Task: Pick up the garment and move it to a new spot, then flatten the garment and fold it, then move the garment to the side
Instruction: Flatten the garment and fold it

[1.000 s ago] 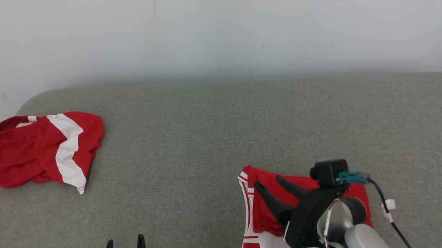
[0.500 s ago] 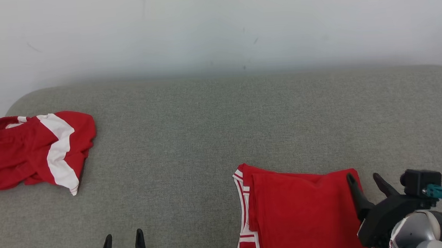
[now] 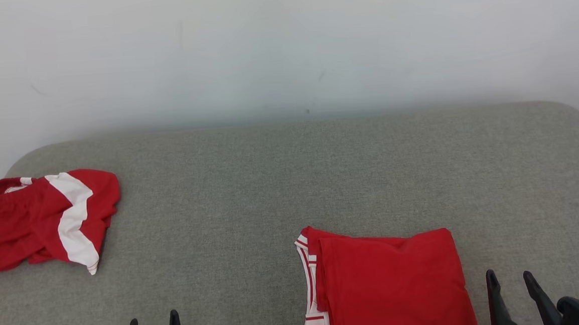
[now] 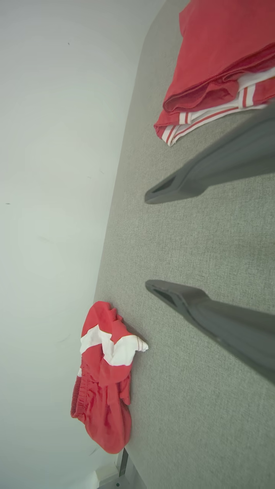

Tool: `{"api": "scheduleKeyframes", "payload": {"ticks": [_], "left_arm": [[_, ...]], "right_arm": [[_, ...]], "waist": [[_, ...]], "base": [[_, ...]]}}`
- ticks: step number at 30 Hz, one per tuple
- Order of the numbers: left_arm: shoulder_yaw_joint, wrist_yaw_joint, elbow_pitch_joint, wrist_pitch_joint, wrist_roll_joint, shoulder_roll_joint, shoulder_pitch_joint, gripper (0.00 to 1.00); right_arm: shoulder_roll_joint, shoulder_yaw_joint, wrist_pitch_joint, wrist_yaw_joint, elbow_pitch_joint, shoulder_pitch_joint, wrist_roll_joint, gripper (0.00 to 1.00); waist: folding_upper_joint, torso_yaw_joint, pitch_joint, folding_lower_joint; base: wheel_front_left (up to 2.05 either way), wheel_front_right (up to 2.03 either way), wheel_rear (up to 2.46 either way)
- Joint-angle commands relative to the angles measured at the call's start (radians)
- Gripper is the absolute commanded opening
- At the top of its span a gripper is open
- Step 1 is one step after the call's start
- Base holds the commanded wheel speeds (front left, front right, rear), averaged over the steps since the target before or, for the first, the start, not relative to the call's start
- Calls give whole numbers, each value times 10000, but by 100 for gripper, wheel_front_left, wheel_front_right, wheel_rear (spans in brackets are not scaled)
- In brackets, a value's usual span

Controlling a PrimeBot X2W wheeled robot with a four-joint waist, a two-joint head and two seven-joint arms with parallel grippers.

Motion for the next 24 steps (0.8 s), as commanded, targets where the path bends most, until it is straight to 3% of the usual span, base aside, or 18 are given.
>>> {"api": "scheduleKeyframes", "payload": {"ticks": [1, 12, 24], "left_arm": [[46, 33, -43, -30, 110, -9, 141, 100], [397, 81, -310, -30, 258, -9, 578, 100], [547, -54, -350, -30, 256, -11, 826, 100]], "right_arm": [[12, 59, -104, -19, 49, 101, -72, 100], [10, 579, -1408, -19, 364, 286, -239, 100], [12, 951, -1420, -19, 76, 217, -396, 100]], "waist": [[0, -122, -119, 0], [0, -391, -507, 0], [0, -399, -589, 0]], "base": [[0, 0, 0], [0, 0, 0], [0, 0, 0]]}}
